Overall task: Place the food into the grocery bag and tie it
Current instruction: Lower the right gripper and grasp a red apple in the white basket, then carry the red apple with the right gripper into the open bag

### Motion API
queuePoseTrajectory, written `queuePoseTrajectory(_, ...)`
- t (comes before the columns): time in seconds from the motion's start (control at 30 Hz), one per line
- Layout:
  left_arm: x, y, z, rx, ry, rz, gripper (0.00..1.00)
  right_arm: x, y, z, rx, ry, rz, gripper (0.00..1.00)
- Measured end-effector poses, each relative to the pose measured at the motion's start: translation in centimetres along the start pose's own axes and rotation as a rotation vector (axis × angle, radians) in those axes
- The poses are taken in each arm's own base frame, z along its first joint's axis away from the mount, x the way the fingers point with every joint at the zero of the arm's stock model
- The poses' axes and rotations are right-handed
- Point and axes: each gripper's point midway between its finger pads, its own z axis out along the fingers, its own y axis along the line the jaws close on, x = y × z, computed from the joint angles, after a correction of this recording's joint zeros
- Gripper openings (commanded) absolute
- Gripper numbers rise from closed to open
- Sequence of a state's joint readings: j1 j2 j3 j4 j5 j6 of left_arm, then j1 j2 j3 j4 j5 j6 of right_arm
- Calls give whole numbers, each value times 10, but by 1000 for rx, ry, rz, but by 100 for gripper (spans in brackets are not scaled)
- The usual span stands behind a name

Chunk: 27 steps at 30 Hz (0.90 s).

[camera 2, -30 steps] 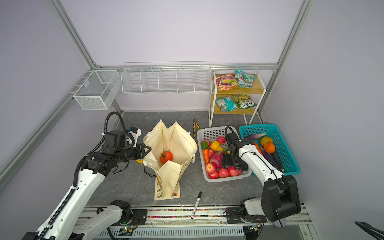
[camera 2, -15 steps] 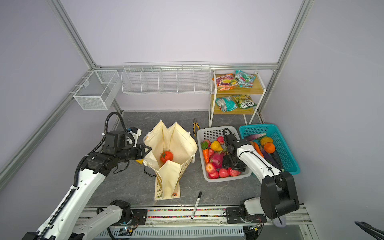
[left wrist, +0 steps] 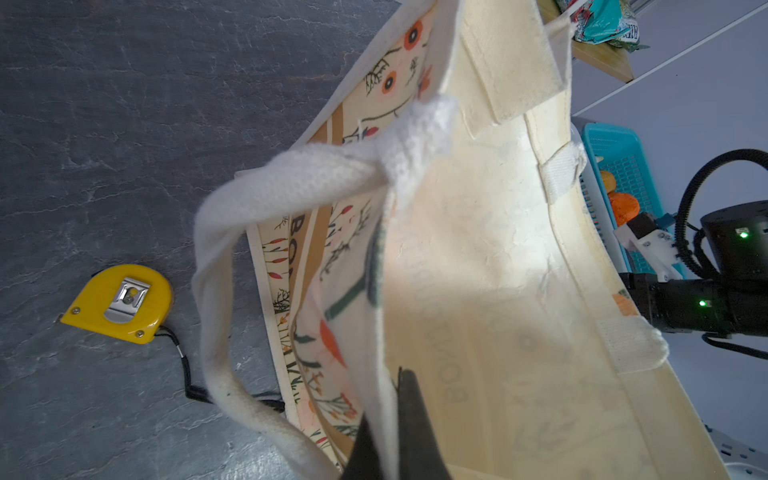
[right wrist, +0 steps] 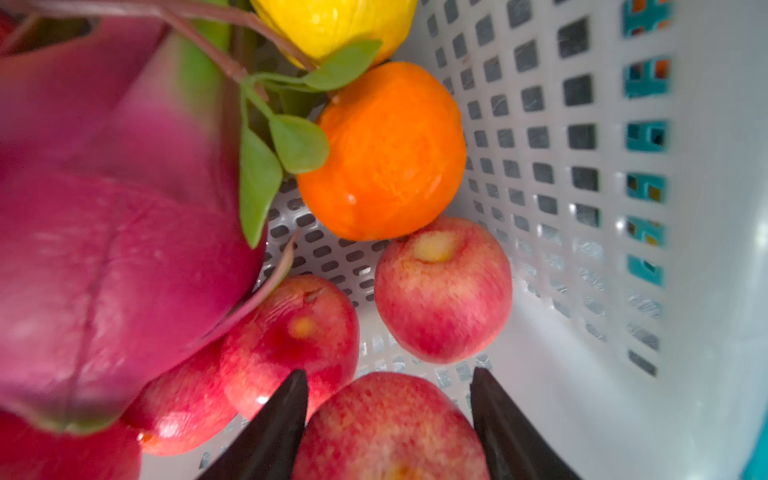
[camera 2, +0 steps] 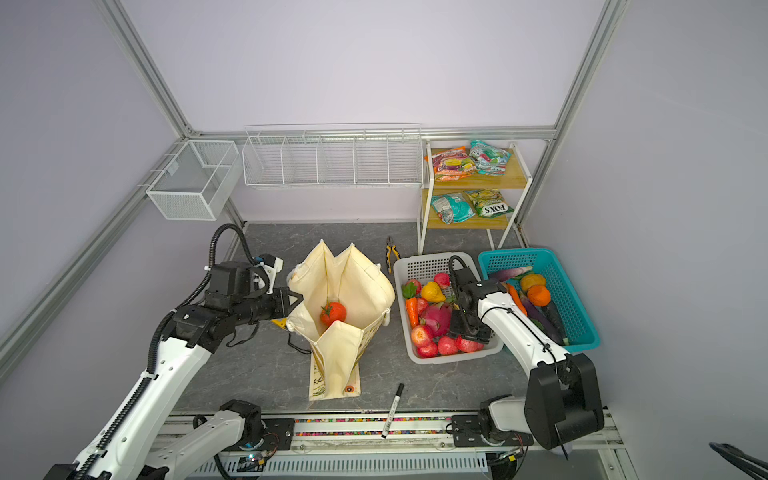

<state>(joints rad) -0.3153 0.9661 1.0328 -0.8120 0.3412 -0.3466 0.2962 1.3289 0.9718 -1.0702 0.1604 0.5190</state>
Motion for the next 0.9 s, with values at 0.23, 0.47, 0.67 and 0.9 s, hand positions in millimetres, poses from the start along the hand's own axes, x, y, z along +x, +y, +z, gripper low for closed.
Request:
queuePoseTrajectory(0.23,0,0,0,0,0,0,0,-3,-3,-28,-22,-54,6,52)
queuePoseTrajectory(0.47,0,0,0,0,1,0,0,-21,3,-72,-79,-153,14,52)
queuePoseTrajectory(0.67,0,-1,0,7,6,8,0,-32,24,-116,-173,-256,-30,52)
queuePoseTrajectory(0.9,0,-4,1,19,17,16,0,-35,67,-166,-292,-355,-147,51)
